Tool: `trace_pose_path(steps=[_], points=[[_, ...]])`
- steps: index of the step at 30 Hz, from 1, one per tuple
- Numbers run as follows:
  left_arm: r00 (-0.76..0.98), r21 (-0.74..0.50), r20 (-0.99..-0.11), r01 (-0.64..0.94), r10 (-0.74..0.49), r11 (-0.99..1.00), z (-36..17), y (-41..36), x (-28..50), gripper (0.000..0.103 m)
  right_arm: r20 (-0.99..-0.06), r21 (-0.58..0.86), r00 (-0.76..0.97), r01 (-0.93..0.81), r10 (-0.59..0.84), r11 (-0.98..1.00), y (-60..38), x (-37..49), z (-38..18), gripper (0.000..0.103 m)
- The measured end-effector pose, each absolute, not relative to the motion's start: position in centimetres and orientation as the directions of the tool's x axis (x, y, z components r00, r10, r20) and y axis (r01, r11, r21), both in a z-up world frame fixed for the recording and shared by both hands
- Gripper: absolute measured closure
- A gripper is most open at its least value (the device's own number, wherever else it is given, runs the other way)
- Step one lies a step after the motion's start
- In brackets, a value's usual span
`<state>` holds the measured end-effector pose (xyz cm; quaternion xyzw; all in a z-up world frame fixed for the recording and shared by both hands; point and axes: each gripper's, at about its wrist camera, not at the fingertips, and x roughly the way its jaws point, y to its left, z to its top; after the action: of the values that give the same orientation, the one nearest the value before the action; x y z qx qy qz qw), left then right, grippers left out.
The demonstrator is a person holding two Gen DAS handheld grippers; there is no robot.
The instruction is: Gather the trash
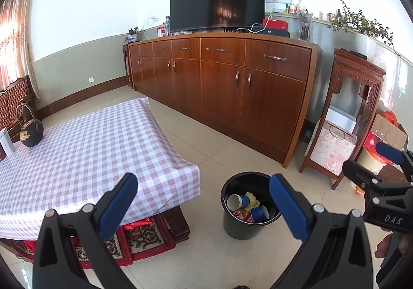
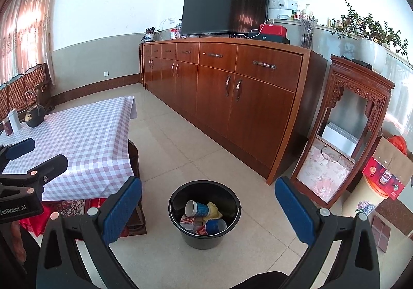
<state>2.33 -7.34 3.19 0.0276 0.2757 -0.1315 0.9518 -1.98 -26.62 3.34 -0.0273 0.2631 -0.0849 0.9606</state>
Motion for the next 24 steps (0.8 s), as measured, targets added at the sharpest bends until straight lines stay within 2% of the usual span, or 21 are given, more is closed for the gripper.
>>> trace_pose_path(steps=[24], points=[[0.812, -0.021, -0.528, 0.280, -0.249, 0.960, 3.17, -7.31, 2.55, 0.001, -0.493, -0.096, 0.852, 0.151, -0.178, 0.984, -26.56, -1.84, 3.52, 0.000]])
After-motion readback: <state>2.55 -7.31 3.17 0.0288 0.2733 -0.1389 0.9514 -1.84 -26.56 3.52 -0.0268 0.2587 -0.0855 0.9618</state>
